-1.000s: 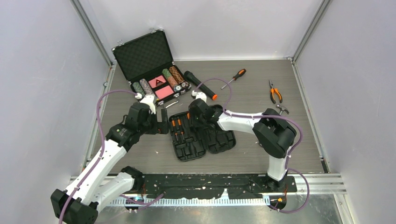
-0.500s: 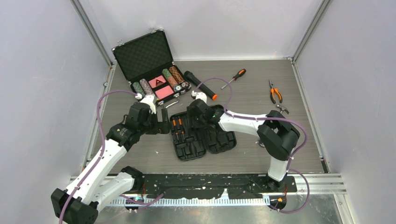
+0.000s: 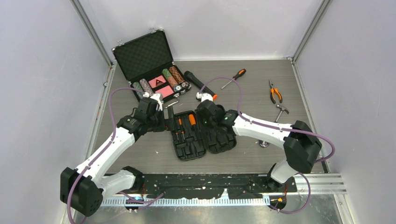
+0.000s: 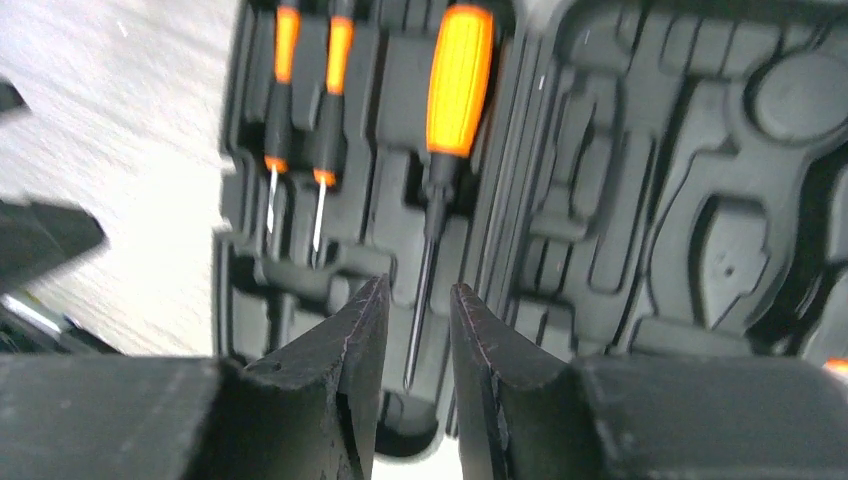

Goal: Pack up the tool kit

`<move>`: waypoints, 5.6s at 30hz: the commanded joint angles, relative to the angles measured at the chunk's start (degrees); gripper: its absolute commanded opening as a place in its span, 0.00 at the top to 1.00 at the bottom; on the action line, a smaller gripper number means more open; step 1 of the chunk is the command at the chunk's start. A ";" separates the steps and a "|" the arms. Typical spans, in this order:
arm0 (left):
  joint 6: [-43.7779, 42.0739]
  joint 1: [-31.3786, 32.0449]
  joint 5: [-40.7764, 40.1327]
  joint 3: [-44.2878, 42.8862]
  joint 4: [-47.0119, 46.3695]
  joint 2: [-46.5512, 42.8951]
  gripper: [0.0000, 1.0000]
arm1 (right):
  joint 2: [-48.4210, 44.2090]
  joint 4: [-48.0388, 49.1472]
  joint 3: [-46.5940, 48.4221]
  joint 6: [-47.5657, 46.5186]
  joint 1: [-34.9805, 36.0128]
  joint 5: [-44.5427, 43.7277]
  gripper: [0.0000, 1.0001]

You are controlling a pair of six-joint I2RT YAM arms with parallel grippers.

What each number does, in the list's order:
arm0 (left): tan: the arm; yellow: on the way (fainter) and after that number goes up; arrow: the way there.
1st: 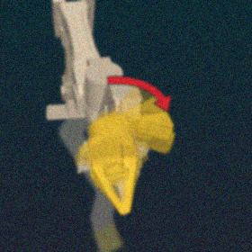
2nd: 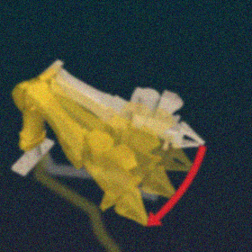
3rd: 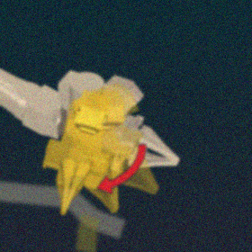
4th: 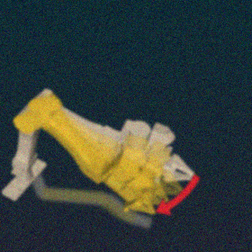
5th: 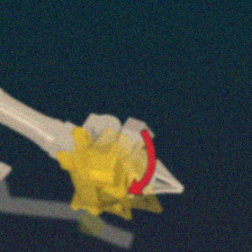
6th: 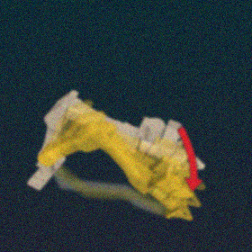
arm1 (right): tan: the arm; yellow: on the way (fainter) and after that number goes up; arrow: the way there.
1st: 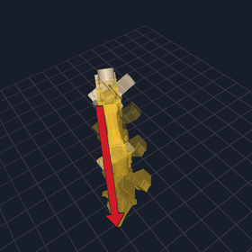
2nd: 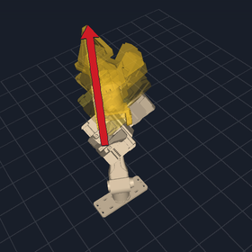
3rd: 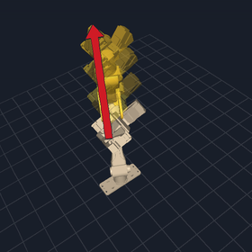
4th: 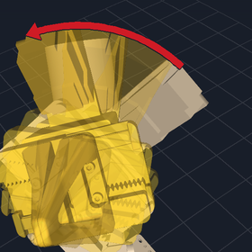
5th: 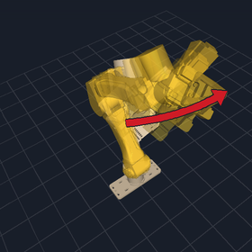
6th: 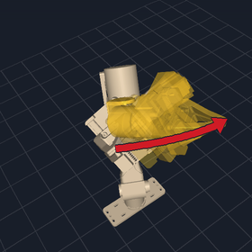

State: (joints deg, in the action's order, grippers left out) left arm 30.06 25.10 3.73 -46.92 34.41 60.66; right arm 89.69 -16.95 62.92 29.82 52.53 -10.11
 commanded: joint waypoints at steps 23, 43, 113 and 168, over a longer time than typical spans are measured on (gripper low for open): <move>5.39 -0.23 0.30 10.40 -3.98 -6.55 0.06 | 7.60 -4.90 -1.13 5.11 5.25 5.46 0.72; 5.75 -0.25 0.76 10.39 -3.48 -7.65 0.06 | 10.45 -7.49 4.09 9.18 3.44 2.90 0.95; 9.47 1.70 8.53 -26.74 -2.47 49.26 0.91 | 6.35 -4.30 -3.21 6.68 1.62 11.26 0.91; 10.69 2.06 7.37 -30.01 -0.18 49.98 0.84 | 2.93 -16.90 6.28 1.58 -2.61 9.23 0.76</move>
State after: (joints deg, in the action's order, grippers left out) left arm 41.34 26.79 14.76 -77.01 36.18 110.32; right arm 90.67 -33.34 69.30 31.79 48.93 0.21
